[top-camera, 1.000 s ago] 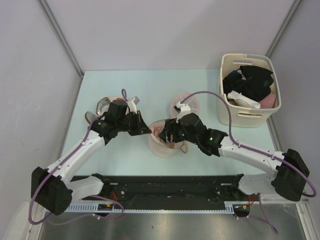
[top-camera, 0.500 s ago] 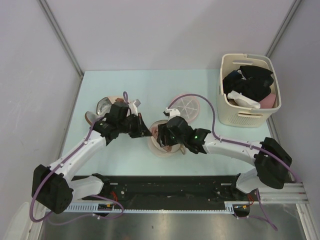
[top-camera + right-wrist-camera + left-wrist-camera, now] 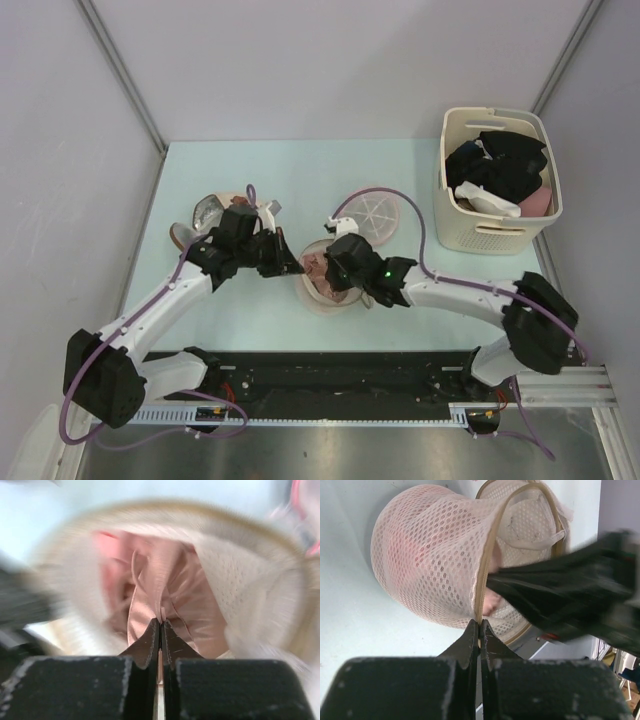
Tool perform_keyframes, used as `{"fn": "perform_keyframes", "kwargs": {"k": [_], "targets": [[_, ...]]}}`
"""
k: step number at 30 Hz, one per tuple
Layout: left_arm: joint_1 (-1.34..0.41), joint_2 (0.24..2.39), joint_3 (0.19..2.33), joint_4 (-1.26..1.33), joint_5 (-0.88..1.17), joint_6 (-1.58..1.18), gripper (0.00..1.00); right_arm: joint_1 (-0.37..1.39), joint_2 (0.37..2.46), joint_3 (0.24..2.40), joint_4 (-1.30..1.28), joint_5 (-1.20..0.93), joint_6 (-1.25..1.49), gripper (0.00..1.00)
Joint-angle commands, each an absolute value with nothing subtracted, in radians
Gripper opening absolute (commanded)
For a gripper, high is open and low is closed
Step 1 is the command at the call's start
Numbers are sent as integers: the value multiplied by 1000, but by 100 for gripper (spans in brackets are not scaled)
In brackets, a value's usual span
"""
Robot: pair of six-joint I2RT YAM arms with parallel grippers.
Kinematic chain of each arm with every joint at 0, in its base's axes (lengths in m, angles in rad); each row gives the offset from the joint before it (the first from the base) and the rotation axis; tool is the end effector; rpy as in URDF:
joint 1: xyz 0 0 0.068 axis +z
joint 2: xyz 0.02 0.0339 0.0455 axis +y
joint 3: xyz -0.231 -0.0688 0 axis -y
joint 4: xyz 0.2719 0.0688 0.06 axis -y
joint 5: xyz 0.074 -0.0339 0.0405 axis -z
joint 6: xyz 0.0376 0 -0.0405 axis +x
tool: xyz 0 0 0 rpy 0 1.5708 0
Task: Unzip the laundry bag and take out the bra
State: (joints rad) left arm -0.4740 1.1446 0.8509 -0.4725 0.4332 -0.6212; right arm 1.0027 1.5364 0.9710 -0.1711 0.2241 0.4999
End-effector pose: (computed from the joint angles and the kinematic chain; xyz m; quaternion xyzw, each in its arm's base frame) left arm 0.2420 -0.1419 0.2276 0.0178 0.9024 -0.3679 0.2235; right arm 0.1985 0.2954 0.1750 -0.1821 0.8912 0.2001 0.3640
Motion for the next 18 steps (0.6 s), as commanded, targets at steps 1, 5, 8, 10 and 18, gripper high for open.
{"fn": "perform_keyframes", "kwargs": {"k": [1, 5, 8, 10, 18], "targets": [[-479, 1118, 845, -448, 459, -609, 0, 1015, 1297, 999, -80, 198, 425, 0], [-479, 1126, 824, -430, 469, -620, 0, 1025, 1161, 999, -38, 184, 423, 0], [-480, 1137, 816, -417, 477, -627, 0, 1029, 1109, 999, -14, 158, 443, 0], [-480, 1143, 816, -419, 483, -627, 0, 1029, 1095, 1000, -11, 121, 460, 0], [-479, 1137, 810, -452, 462, -607, 0, 1012, 988, 1032, 89, 57, 451, 0]]}}
